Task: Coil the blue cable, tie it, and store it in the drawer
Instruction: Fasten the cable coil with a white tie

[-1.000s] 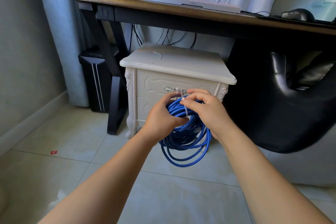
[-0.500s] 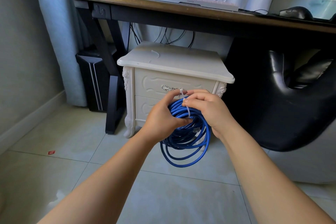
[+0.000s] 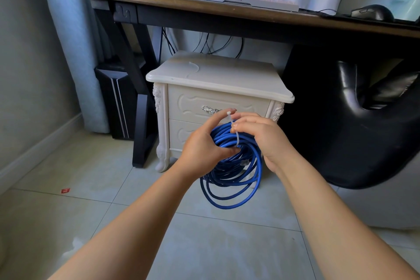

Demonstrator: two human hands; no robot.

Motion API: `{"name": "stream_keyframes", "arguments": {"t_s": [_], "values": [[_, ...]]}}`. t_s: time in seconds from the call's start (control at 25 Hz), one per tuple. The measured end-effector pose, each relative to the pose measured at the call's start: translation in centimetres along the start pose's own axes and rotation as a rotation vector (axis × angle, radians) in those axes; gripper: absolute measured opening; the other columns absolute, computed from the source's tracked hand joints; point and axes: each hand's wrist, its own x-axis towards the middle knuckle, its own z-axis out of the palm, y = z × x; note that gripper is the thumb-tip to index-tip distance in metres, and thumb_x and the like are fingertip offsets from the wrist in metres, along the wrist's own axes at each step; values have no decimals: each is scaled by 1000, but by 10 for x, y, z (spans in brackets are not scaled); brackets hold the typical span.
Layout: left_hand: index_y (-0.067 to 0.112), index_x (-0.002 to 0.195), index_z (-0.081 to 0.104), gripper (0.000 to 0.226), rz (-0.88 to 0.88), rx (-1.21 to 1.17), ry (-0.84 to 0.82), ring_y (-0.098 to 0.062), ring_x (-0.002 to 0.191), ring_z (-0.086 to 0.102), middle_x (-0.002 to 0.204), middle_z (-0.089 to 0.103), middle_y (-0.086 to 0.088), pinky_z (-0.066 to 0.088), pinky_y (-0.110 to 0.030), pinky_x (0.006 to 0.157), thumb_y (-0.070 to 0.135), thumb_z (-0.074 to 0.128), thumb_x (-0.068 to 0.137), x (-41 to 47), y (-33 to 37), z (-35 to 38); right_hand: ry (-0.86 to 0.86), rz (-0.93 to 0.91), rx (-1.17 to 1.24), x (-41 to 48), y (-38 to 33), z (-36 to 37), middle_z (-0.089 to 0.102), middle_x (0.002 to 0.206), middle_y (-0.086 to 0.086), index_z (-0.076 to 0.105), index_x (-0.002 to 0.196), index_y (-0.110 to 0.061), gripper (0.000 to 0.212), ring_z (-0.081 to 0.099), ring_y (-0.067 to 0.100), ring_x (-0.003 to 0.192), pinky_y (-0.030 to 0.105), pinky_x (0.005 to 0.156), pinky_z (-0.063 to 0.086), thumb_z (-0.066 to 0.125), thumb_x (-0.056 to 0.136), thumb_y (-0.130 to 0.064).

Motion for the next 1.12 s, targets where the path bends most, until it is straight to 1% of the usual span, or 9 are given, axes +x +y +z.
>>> {"name": "stream_keyframes", "arguments": {"t_s": [0.08, 0.16, 0.24, 0.36, 0.48, 0.64, 0.76, 0.92, 1.12], "values": [[61, 123, 47, 78, 9, -8, -10, -12, 90, 70, 97, 71, 9, 57, -43, 85, 15, 84, 72, 1, -1, 0, -12, 18, 42, 0, -1, 0, 69, 111, -1, 76, 72, -13, 17, 70, 15, 84, 29, 79, 54, 64, 81, -4], [60, 121, 48, 75, 13, -9, -7, -11, 88, 70, 95, 71, 10, 57, -43, 86, 15, 84, 72, 1, -3, 0, -14, 28, 64, 0, -1, 0, 69, 110, 5, 74, 75, -10, 15, 70, 14, 79, 27, 75, 54, 63, 81, -2], [56, 121, 49, 72, 7, -7, 5, -10, 87, 70, 93, 71, 10, 57, -43, 85, 17, 85, 72, 2, -4, 0, -20, 33, 84, 2, -1, -1, 70, 110, 6, 74, 77, -7, 14, 70, 15, 80, 28, 76, 55, 62, 81, -2], [45, 125, 51, 68, -6, -29, 7, -11, 85, 70, 93, 72, 8, 57, -43, 86, 16, 84, 73, 3, -6, 1, -40, 33, 104, 2, -2, -1, 72, 107, 2, 74, 78, -5, 14, 70, 16, 82, 29, 80, 56, 61, 82, -1], [41, 126, 51, 67, -6, -38, 1, -12, 84, 70, 93, 72, 5, 57, -42, 85, 14, 84, 74, 4, -5, 0, -41, 34, 106, 3, -1, -1, 72, 107, 4, 74, 80, -4, 13, 70, 17, 82, 30, 80, 55, 61, 83, -1], [39, 128, 51, 69, -12, -50, -8, -13, 85, 70, 93, 72, 4, 57, -41, 86, 12, 84, 74, 4, -5, 0, -36, 24, 77, 3, 0, -1, 70, 110, 5, 74, 73, -8, 17, 70, 18, 84, 32, 83, 56, 62, 82, -2], [41, 126, 51, 69, -10, -54, -9, -13, 85, 70, 93, 72, 4, 57, -42, 86, 12, 84, 73, 3, -5, 0, -28, 21, 76, 3, 0, 0, 69, 111, 7, 74, 75, -6, 15, 70, 19, 86, 33, 85, 55, 62, 82, -1], [48, 123, 51, 70, -4, -47, -15, -15, 87, 71, 93, 72, 5, 57, -44, 87, 13, 84, 72, 3, -5, 1, -24, 13, 59, 2, 0, 0, 69, 110, 6, 74, 74, -9, 16, 70, 18, 86, 30, 82, 56, 62, 82, -1], [45, 124, 52, 67, 4, -35, -20, -14, 87, 71, 94, 72, 6, 57, -44, 86, 13, 84, 74, 3, -6, 1, -24, -5, 77, 1, -1, 0, 71, 101, 5, 74, 70, -10, 20, 70, 16, 80, 28, 77, 55, 62, 82, -1]]}}
